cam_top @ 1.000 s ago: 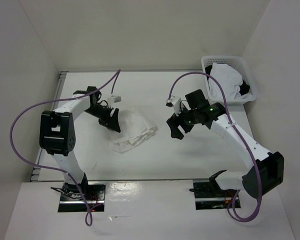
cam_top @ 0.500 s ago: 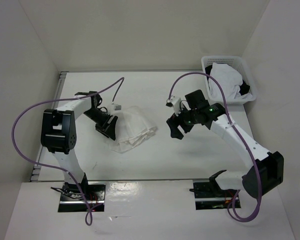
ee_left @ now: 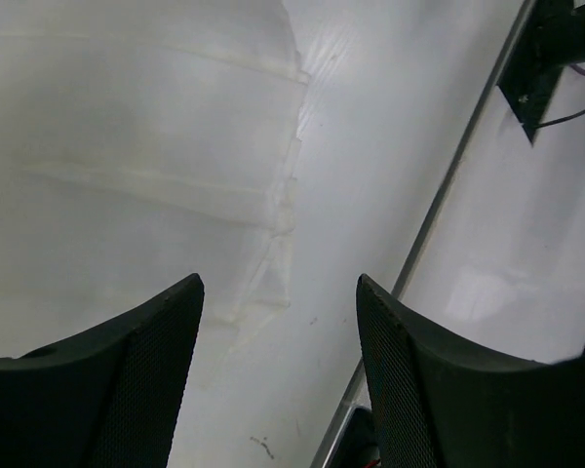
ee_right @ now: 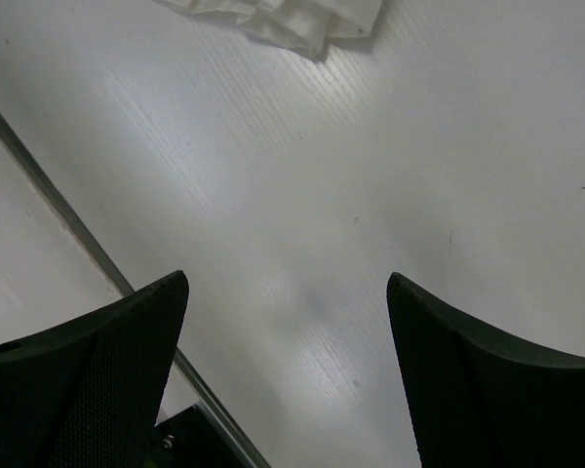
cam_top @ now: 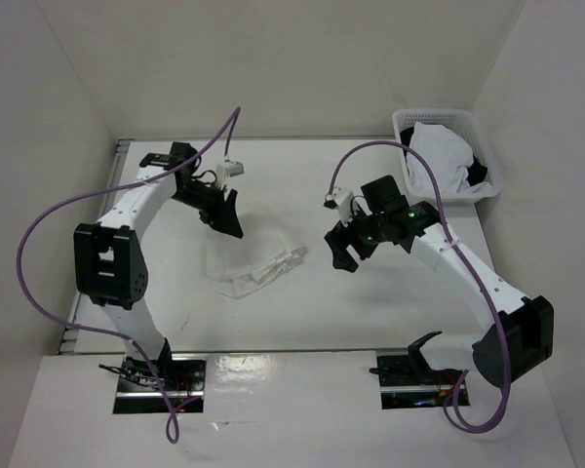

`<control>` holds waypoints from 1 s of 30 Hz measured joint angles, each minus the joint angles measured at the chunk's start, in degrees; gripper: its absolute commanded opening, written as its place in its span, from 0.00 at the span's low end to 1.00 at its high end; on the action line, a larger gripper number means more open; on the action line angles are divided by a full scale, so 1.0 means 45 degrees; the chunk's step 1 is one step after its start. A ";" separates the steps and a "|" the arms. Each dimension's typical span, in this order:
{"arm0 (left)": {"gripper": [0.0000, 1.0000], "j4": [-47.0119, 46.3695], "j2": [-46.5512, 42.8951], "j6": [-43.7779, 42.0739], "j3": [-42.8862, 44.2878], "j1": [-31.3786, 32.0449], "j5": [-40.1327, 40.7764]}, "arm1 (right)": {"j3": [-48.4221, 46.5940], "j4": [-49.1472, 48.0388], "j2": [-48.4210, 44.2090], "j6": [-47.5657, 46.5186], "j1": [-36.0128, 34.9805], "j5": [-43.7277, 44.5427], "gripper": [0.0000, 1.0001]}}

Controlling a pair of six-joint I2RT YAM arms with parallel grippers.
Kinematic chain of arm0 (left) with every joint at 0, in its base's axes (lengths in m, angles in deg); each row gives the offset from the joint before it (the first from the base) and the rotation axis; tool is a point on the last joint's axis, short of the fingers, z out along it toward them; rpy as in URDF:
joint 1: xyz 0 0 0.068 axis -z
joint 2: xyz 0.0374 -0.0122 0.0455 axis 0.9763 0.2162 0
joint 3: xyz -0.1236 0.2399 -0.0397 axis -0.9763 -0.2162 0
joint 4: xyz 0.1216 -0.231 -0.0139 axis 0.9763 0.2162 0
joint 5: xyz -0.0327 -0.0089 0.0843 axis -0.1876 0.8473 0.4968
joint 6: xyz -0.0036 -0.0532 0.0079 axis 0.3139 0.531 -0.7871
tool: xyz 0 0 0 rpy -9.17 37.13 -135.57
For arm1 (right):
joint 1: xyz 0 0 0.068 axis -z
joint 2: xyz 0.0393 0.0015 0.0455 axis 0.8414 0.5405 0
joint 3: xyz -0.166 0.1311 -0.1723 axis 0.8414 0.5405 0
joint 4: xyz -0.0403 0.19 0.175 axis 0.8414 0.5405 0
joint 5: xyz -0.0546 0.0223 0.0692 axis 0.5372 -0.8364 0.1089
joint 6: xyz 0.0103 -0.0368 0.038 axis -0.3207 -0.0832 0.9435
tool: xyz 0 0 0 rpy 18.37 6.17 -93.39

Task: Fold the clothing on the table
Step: Fold the skirt

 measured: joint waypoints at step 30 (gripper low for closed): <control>0.69 -0.3317 0.4541 0.1302 -0.0500 0.5037 0.0350 | 0.0413 -0.1617 -0.1389 0.1409 0.0282 0.3186 0.92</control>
